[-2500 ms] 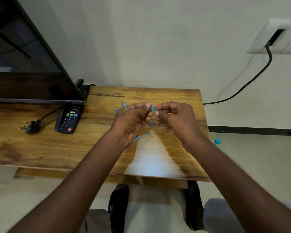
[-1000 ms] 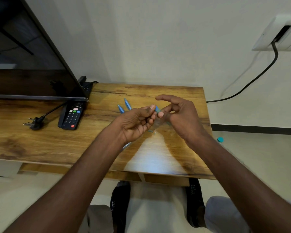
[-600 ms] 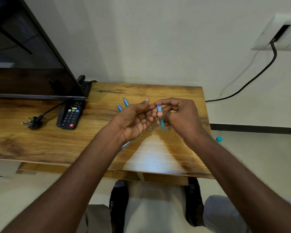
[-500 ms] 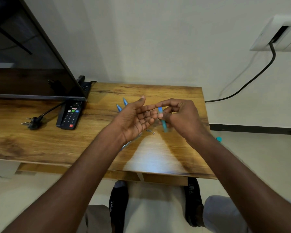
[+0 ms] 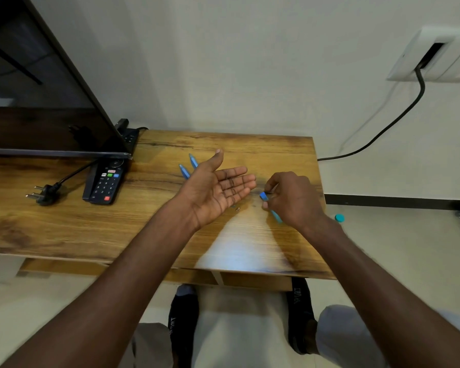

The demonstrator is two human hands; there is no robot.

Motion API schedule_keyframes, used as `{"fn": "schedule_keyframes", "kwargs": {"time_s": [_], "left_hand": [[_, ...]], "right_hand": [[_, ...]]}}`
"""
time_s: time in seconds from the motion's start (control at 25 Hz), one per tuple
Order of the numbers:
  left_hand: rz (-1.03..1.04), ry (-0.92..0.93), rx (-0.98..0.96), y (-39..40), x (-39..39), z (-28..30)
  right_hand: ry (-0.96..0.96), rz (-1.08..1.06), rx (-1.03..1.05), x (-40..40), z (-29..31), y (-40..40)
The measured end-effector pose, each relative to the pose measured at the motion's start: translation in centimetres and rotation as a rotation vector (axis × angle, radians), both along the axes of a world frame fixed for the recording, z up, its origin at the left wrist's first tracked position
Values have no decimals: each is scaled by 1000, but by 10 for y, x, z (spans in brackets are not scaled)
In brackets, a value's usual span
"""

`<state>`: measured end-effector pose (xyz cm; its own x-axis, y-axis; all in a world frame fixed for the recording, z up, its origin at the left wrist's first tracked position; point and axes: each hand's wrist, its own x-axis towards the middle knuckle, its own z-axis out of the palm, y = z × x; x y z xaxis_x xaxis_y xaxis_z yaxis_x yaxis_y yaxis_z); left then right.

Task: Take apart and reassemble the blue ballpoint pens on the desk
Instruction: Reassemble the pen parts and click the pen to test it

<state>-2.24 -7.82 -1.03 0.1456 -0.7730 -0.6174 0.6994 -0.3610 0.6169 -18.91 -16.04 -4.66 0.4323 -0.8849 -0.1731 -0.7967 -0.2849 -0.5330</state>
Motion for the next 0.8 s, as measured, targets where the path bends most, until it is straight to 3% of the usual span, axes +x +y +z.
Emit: {"fn": "schedule_keyframes", "kwargs": {"time_s": [0.28,0.36,0.44,0.56,0.8], "left_hand": [[-28,-70,0,4,5,0],[-32,-91,7,6,8,1],[-67,-152,20,8,11,1],[-157,-217,35,9,13,2],[-235,-203,55,12,15,2]], "right_hand": [[61,-53,-114,4,12,-2],[-6,-91,-139,7,14,-2],[-191,-103,-125,12,19,-1],[-458,-5,-12,24,31,5],[-411,238,-41,31,27,15]]}}
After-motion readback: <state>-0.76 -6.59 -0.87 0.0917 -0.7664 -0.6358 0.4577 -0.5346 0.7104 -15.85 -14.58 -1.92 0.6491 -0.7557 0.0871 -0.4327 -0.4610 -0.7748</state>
